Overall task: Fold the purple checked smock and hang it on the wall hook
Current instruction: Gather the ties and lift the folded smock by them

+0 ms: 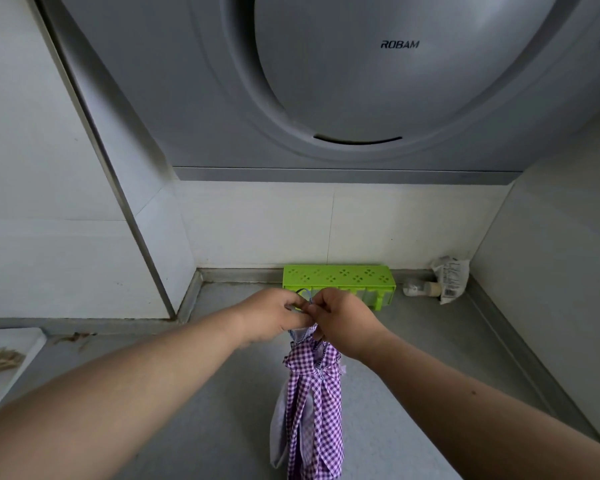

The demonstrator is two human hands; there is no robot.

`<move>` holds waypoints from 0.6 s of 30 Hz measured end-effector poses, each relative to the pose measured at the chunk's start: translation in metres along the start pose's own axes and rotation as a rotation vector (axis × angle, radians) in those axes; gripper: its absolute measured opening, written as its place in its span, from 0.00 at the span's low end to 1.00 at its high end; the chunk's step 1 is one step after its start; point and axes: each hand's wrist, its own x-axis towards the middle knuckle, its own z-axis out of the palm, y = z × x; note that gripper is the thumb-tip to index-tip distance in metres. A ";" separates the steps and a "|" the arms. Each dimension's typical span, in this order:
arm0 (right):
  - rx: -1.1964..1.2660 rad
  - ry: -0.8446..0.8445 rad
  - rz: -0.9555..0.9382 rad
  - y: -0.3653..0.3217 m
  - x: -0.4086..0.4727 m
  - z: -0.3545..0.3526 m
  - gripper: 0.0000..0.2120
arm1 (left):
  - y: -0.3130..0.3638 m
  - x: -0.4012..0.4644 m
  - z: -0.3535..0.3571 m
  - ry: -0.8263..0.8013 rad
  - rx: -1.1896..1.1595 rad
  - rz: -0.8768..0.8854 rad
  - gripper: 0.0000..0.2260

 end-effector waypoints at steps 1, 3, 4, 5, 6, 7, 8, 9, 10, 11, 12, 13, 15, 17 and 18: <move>0.002 0.012 0.000 0.000 0.000 0.001 0.07 | -0.003 0.001 0.001 0.018 -0.047 -0.004 0.05; 0.031 0.049 0.016 -0.002 -0.002 0.002 0.07 | -0.008 0.003 0.002 0.059 -0.103 -0.034 0.08; 0.066 0.060 0.028 -0.004 -0.003 0.002 0.07 | -0.009 0.002 0.002 0.078 -0.120 -0.052 0.11; 0.114 0.066 0.045 -0.004 -0.003 0.003 0.07 | -0.010 0.002 0.003 0.078 -0.131 -0.059 0.14; 0.163 0.062 0.063 -0.004 -0.003 0.004 0.07 | -0.010 0.002 0.003 0.070 -0.144 -0.062 0.15; 0.206 0.056 0.077 -0.005 -0.004 0.007 0.07 | -0.012 0.001 0.003 0.052 -0.150 -0.057 0.15; 0.242 0.052 0.089 -0.005 -0.004 0.008 0.07 | -0.012 0.001 0.003 0.036 -0.160 -0.055 0.14; 0.281 0.056 0.101 -0.005 -0.004 0.010 0.07 | -0.012 0.001 0.001 0.023 -0.172 -0.053 0.12; 0.321 0.065 0.117 -0.005 -0.003 0.011 0.06 | -0.013 0.001 0.000 0.019 -0.188 -0.059 0.09; 0.352 0.075 0.136 -0.005 -0.002 0.012 0.06 | -0.013 0.001 -0.001 0.020 -0.201 -0.069 0.07; 0.366 0.086 0.157 -0.005 0.000 0.015 0.06 | -0.014 0.001 -0.003 0.024 -0.218 -0.083 0.05; 0.359 0.100 0.170 -0.004 0.002 0.015 0.05 | -0.013 0.001 -0.003 0.031 -0.224 -0.097 0.05; 0.294 0.129 0.157 -0.002 0.002 0.017 0.03 | -0.013 0.002 -0.003 0.016 -0.228 -0.123 0.06; 0.231 0.098 0.079 0.001 -0.003 0.016 0.10 | -0.012 0.000 -0.002 -0.030 -0.214 -0.153 0.06; 0.180 0.046 0.025 0.001 -0.006 0.016 0.14 | -0.012 -0.001 -0.002 -0.043 -0.209 -0.165 0.07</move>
